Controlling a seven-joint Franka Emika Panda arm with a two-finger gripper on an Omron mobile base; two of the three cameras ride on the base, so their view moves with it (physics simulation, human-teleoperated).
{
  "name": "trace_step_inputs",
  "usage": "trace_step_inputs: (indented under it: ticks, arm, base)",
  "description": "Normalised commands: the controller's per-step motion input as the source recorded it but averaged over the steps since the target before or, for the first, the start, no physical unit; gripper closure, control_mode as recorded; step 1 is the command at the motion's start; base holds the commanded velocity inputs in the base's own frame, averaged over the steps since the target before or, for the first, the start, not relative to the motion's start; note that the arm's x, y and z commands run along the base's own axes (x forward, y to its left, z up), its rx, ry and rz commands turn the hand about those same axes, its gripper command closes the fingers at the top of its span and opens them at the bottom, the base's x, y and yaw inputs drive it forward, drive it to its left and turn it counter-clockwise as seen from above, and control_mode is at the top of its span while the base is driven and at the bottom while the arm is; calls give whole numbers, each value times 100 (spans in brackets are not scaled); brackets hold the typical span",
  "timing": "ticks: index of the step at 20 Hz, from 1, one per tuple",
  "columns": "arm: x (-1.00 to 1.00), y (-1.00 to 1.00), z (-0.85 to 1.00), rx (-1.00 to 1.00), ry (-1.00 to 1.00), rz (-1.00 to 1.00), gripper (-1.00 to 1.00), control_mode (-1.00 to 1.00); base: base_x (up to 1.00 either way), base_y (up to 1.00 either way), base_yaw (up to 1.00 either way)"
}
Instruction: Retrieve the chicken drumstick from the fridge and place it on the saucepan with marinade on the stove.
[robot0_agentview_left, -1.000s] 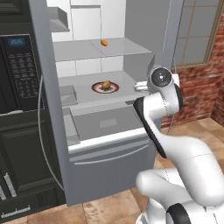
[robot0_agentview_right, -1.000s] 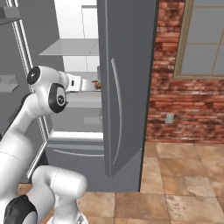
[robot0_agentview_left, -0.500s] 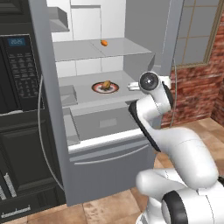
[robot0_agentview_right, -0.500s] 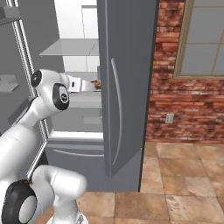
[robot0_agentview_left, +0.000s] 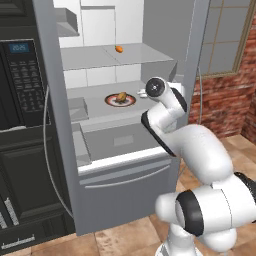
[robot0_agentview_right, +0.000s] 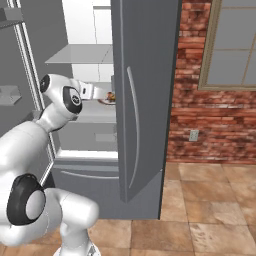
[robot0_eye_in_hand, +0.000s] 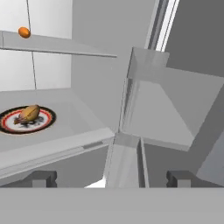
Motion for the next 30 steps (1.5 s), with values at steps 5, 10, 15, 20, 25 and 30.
trace_step_inputs:
  ticks: [5,10,15,20,25,30]
  arm:
    - [47,0,0,0,0,0,-100,-100]
    - [50,0,-7,0,0,0,-100,-100]
    - [47,0,-14,0,0,0,-100,-100]
    - [22,-22,-26,-4,0,0,-100,-100]
    - [-3,-70,-23,-6,0,-6,-100,-100]
    - [-59,-100,-17,-2,1,-17,-100,-100]
  base:
    - [0,0,0]
    - [0,0,0]
    - [0,0,0]
    - [0,0,0]
    - [0,0,0]
    - [0,0,0]
